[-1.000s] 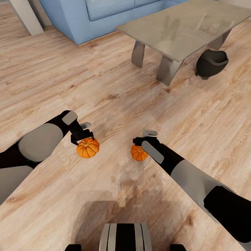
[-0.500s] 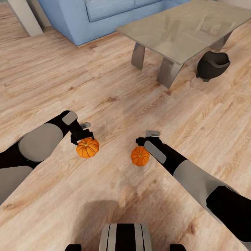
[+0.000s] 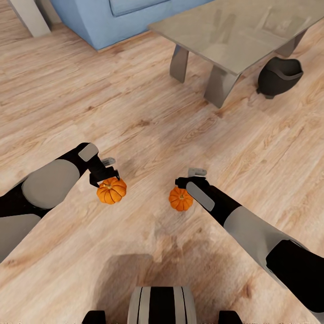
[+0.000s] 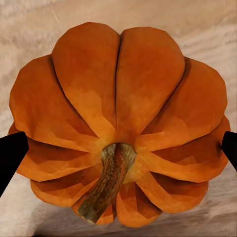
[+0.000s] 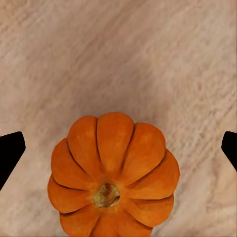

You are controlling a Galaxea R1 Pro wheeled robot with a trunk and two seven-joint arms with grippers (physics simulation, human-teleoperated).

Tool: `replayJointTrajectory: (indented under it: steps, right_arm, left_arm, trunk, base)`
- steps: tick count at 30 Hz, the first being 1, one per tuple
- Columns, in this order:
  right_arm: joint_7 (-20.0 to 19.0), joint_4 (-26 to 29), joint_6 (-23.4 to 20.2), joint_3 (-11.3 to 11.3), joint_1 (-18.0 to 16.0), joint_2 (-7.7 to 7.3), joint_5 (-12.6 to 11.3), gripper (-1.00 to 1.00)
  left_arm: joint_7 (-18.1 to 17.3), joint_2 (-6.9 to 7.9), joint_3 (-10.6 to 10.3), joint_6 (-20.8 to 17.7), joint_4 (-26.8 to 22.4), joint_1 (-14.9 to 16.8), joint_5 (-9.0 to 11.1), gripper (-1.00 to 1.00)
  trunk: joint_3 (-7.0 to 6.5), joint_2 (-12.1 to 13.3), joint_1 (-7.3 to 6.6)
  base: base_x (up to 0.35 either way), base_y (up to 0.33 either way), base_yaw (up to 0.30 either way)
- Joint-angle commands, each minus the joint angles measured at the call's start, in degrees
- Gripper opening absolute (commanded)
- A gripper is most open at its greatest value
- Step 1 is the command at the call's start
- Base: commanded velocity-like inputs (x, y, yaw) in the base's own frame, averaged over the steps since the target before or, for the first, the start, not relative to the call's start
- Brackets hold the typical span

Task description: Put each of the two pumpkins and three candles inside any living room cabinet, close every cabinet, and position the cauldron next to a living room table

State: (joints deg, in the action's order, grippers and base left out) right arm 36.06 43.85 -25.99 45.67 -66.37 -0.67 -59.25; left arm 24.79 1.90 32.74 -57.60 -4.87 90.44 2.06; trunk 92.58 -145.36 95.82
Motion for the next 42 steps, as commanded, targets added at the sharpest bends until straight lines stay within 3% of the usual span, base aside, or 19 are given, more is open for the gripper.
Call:
replayJointTrajectory:
  steps: [1,13,42]
  right_arm:
    - [0.42,0.10,-0.12,0.29,-0.07,-0.08,-0.37,1.00]
    - [0.12,-1.97,-0.12,0.46,0.16,-0.20,-0.51,1.00]
    - [-1.78,-2.18,-0.12,0.65,0.37,0.09,-0.69,1.00]
  left_arm:
    - [0.43,0.01,0.22,-0.15,-0.05,0.02,0.21,-1.00]
    - [0.43,0.02,0.22,-0.22,-0.05,0.02,0.23,-1.00]
    - [0.43,0.12,0.26,-0.32,-0.05,0.03,0.23,-1.00]
  trunk:
    - [0.26,-0.03,0.01]
    - [1.15,-0.09,0.11]
    - [1.15,-0.09,0.11]
  base:
    - [0.000,0.000,0.000]
    - [0.000,0.000,0.000]
    - [0.000,0.000,0.000]
